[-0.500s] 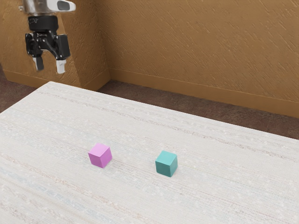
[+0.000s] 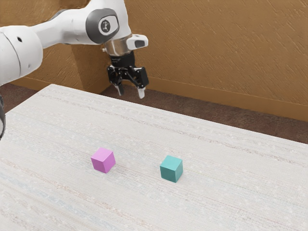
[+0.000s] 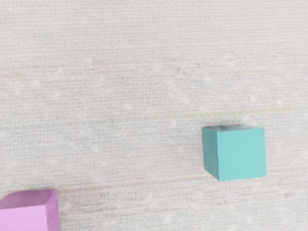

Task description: Pick up the blue block with one arm, and put the blue block on the pink block with one arm

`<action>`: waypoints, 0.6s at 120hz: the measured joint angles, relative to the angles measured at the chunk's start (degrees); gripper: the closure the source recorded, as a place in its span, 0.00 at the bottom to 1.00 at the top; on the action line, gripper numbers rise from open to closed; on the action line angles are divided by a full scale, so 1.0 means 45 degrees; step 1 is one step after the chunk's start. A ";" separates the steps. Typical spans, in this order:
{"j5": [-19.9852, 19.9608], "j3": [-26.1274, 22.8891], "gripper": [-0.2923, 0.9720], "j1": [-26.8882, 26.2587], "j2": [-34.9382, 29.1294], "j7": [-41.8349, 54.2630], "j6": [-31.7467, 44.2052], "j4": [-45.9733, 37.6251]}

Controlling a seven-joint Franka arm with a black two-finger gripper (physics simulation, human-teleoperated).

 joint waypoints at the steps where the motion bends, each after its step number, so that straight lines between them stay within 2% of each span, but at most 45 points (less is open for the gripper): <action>1: -0.0072 -0.0012 0.25 0.0004 0.0104 -0.0057 0.0064 0.0001; 15: -0.0834 -0.0093 0.25 -0.0084 0.1055 -0.0784 0.1099 -0.0076; 32: -0.1197 -0.0086 0.25 -0.0455 0.1703 -0.1502 0.2278 -0.0556; 72: -0.0671 0.0012 0.26 -0.1473 0.2992 -0.3018 0.5264 -0.2112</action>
